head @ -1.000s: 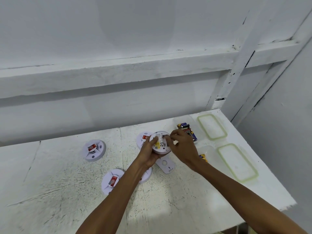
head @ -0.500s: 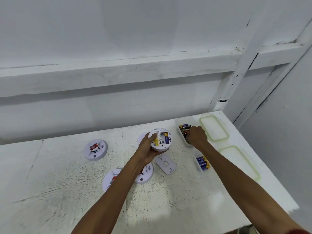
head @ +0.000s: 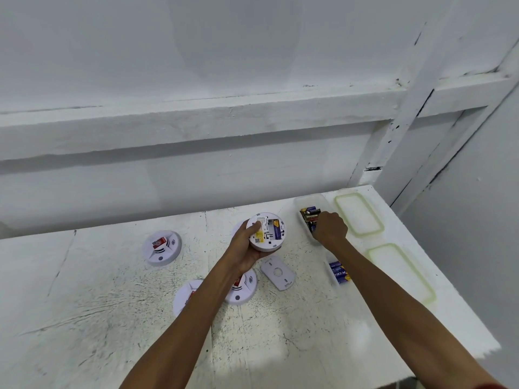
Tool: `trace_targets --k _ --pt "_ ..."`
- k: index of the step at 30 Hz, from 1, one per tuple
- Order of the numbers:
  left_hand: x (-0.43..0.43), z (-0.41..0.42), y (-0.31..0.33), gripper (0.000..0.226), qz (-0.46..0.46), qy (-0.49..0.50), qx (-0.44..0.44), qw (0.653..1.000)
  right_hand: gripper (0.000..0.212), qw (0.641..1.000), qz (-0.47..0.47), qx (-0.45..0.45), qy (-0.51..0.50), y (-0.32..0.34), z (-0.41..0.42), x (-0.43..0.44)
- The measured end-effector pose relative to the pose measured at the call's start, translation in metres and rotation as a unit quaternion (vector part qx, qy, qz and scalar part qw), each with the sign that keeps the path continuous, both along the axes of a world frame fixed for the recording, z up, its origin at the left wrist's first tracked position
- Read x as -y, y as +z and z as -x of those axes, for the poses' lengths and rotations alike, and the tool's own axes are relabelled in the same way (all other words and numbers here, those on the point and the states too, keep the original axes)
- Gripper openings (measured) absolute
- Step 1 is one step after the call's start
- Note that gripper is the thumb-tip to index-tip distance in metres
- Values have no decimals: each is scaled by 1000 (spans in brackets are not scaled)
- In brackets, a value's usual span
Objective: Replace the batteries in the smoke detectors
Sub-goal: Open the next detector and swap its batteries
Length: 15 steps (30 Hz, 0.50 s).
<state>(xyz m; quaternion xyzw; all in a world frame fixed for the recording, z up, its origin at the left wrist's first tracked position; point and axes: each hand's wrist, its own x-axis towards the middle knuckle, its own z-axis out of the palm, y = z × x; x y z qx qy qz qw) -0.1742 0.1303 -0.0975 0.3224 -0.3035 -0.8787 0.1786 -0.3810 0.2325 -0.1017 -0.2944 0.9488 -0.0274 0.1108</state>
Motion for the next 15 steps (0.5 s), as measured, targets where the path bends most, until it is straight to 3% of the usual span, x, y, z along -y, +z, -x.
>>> trace_targets --k 5,10,15 --pt "1 -1 0 22 4 1 0 1000 31 1000 -3 15 2 3 -3 4" --pt "1 -2 -2 23 5 2 6 1000 25 990 31 134 9 15 11 -2" --pt "0 -2 -3 30 -6 2 12 1000 31 981 80 177 -11 18 17 -2"
